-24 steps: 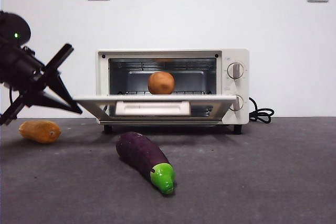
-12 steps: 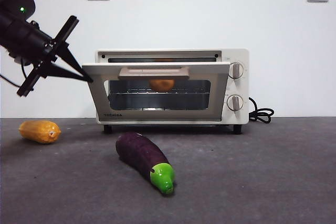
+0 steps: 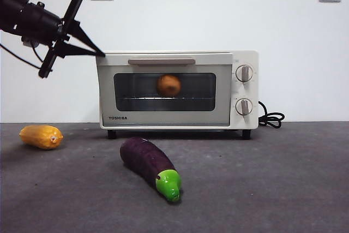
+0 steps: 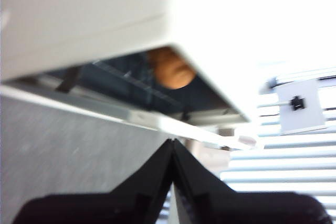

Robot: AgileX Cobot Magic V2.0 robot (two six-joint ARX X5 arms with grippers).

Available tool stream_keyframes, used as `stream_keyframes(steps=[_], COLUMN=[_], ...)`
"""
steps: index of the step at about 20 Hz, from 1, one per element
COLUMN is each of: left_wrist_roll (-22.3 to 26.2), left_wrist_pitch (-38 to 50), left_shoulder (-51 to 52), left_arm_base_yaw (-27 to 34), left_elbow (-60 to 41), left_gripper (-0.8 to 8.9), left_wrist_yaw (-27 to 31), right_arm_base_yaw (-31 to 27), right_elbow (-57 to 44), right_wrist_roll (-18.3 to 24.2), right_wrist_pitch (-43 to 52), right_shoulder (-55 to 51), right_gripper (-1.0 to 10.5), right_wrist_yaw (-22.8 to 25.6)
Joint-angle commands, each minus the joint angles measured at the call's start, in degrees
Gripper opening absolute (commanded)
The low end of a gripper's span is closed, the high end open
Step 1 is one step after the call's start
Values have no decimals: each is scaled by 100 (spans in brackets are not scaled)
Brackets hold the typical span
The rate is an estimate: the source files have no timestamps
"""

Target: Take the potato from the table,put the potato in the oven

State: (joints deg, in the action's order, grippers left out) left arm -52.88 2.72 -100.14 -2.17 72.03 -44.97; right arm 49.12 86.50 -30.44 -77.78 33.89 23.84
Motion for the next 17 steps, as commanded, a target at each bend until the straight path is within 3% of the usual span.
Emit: stream_keyframes(steps=[1,6,11,14,17], left_wrist_roll=[-308,-308,-260,133,981], left_wrist_pitch=[334,334,319,140,-461], left_shoulder=[20,20,20,83,332], left_arm_base_yaw=[-28,-48,-50,-79,-186], left_elbow=[20,20,20,20,20], left_gripper=[-5,-5,-6,-6,-6], left_wrist_yaw=[55,304,-37,-254,-232], right_arm_base_yaw=[9,9,9,9,9], right_elbow=[-22,-22,-26,-55,-98], right_wrist_roll=[50,46,55,109,107], right_wrist_pitch=[-118,-118,-118,-118,-118], right_shoulder=[-4,-4,-4,-4,-4], right_gripper=[-3,-3,-3,-3,-2], right_wrist_yaw=[20,17,22,33,162])
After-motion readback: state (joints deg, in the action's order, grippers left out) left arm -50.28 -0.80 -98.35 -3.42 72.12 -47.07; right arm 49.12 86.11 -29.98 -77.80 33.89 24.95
